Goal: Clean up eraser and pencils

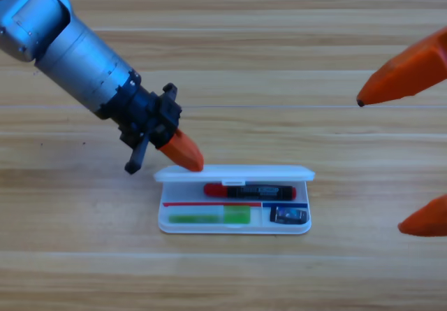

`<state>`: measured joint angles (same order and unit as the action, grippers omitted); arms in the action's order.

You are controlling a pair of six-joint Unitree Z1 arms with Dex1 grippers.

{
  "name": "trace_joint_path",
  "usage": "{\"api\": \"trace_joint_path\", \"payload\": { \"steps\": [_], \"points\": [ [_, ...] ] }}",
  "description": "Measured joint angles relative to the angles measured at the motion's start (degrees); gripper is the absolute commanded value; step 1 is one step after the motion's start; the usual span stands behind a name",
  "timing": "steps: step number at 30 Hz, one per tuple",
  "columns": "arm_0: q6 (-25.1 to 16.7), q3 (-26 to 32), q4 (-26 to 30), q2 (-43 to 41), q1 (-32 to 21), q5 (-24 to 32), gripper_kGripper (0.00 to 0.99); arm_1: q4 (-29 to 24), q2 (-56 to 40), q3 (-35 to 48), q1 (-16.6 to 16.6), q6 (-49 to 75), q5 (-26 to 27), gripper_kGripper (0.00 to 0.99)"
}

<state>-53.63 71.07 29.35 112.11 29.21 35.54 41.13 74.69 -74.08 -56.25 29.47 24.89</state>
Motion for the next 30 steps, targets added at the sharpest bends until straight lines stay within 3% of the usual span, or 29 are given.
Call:
{"api": "trace_joint_path", "payload": {
  "steps": [19,30],
  "points": [
    [-0.2,-9.0,-9.3,0.0,2.1,-3.0,0.0,0.0,0.0,0.0,0.0,0.0,0.0,0.933],
    [0.6,-11.4,-14.9,1.8,3.2,-4.4,0.0,0.0,0.0,0.0,0.0,0.0,0.1,0.933]
  ]
}}
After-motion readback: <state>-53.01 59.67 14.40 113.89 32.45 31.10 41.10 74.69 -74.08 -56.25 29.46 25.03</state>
